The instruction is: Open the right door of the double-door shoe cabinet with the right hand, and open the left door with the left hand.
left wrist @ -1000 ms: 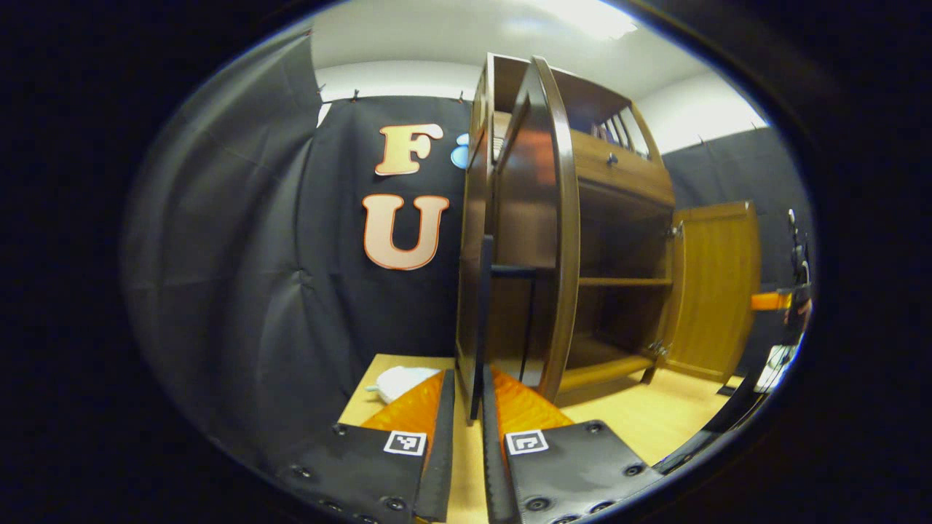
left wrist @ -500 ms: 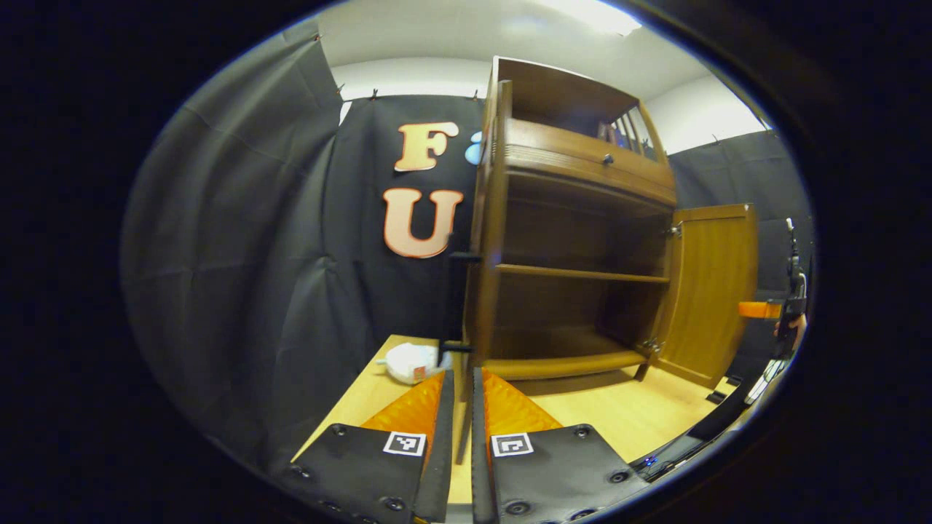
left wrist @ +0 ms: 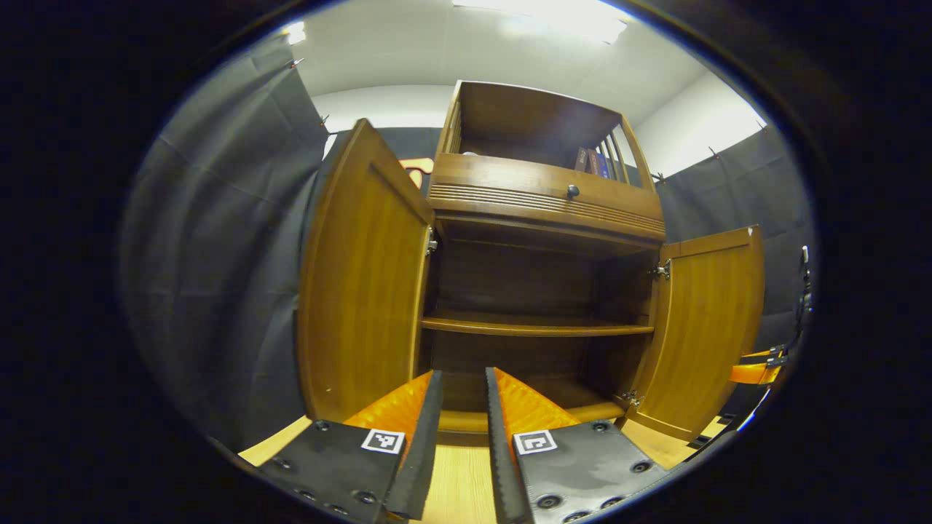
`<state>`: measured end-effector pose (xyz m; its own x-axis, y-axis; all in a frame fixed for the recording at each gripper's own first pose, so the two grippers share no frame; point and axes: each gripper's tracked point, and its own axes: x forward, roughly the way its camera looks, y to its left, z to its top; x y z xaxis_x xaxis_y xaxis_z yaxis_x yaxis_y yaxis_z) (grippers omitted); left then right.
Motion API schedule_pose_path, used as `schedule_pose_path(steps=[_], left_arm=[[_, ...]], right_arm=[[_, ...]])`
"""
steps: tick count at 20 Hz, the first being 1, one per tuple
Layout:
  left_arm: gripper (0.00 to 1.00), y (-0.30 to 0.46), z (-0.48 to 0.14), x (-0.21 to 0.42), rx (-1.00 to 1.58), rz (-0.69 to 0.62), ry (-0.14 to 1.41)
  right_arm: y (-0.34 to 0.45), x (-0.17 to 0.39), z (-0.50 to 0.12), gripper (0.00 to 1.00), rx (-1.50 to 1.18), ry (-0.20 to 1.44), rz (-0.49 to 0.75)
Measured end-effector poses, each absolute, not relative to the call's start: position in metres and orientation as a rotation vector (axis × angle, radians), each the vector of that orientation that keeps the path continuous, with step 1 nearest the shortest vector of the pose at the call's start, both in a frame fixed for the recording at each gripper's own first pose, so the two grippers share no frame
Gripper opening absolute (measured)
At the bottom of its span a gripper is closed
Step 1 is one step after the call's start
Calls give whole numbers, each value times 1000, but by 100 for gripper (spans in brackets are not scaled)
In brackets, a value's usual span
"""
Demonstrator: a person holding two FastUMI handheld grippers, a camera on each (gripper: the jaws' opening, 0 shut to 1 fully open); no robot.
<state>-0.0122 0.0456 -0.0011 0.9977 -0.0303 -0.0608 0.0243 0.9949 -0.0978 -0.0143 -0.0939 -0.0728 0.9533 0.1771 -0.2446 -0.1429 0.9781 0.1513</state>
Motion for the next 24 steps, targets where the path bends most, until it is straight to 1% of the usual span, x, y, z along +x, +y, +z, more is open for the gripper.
schedule_pose_path(steps=[1, 2, 8, 10, 11, 12, 13, 16, 18, 19, 24], left_arm=[[50, 34, -6, -5, -76, -34, 72], [50, 26, -6, 2, -59, -47, 82], [63, -20, -25, 31, -56, -80, 121], [76, -21, -26, 41, -76, -71, 124], [84, -20, -24, 45, -83, -63, 122], [84, -16, -26, 48, -84, -47, 124], [88, -11, -27, 51, -84, -29, 124], [93, 2, -30, 55, -66, 22, 116], [93, 14, -33, 56, -41, 65, 122], [96, 17, -32, 55, -39, 75, 122], [96, 23, -33, 48, -48, 94, 118]], right_arm=[[-96, -16, -73, 92, 136, 256, 160], [-99, -17, -73, 92, 137, 255, 156], [-112, -25, -74, 91, 161, 232, 140], [-113, -27, -75, 91, 161, 233, 143], [-114, -27, -76, 91, 160, 234, 144], [-113, -27, -76, 91, 161, 234, 146], [-113, -27, -76, 91, 167, 234, 149], [-112, -26, -78, 91, 187, 235, 156], [-111, -26, -79, 91, 189, 241, 163], [-110, -27, -80, 91, 188, 241, 166], [-108, -24, -82, 90, 193, 243, 167]])
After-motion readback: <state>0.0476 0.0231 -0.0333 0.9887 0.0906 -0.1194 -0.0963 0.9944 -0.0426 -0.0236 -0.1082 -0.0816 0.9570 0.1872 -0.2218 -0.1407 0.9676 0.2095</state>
